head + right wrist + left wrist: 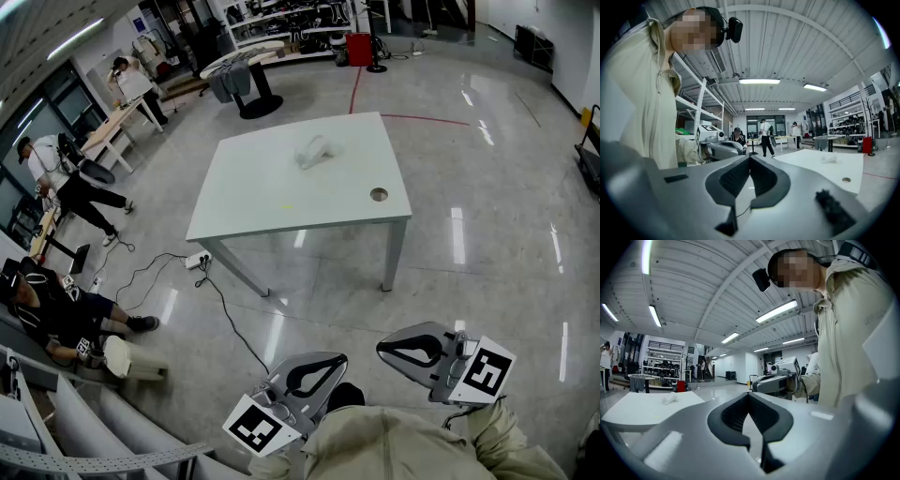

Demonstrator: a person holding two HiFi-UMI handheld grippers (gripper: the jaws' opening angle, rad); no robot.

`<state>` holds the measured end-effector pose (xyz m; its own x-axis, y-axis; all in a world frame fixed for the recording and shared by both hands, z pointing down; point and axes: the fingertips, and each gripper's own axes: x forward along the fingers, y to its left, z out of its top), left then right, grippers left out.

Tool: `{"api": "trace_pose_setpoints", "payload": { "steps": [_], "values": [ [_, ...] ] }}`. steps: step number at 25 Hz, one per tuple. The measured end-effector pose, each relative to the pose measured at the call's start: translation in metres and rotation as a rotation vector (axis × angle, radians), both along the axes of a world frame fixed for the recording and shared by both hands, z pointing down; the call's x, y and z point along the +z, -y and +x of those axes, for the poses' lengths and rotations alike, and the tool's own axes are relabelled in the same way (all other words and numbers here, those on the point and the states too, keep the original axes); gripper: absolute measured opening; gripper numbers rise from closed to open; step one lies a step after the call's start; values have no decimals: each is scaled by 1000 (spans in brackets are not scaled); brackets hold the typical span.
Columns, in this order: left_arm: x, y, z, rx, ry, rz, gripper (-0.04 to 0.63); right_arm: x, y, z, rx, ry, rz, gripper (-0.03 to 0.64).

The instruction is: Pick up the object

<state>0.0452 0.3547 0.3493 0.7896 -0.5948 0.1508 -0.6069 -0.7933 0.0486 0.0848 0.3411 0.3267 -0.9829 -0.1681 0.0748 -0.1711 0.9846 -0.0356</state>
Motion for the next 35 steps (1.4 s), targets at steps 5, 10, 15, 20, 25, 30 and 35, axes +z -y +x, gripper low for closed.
{"api": "trace_pose_setpoints", "payload": {
  "steps": [5, 10, 15, 20, 25, 30, 35],
  "values": [
    [7, 41, -13, 13, -12, 19, 5, 12, 39, -12, 16, -13, -19, 3],
    [2, 103, -38, 35, -17, 35, 5, 11, 99, -40, 39, -4, -18, 2],
    [-3, 182, -74, 49, -8, 28, 5, 4, 179, -75, 71, -13, -5, 2],
    [-3, 247, -103, 91, 9, 53, 5, 5, 249, -102, 118, -3, 16, 2],
    [4, 294, -116, 109, 2, 45, 5, 12, 298, -111, 163, 4, 5, 3],
    [15, 329, -122, 110, -17, 12, 5, 24, 338, -114, 181, -23, -23, 3],
    [11, 379, -123, 84, -40, -2, 5, 20, 395, -115, 175, -13, -36, 3]
  ]
}}
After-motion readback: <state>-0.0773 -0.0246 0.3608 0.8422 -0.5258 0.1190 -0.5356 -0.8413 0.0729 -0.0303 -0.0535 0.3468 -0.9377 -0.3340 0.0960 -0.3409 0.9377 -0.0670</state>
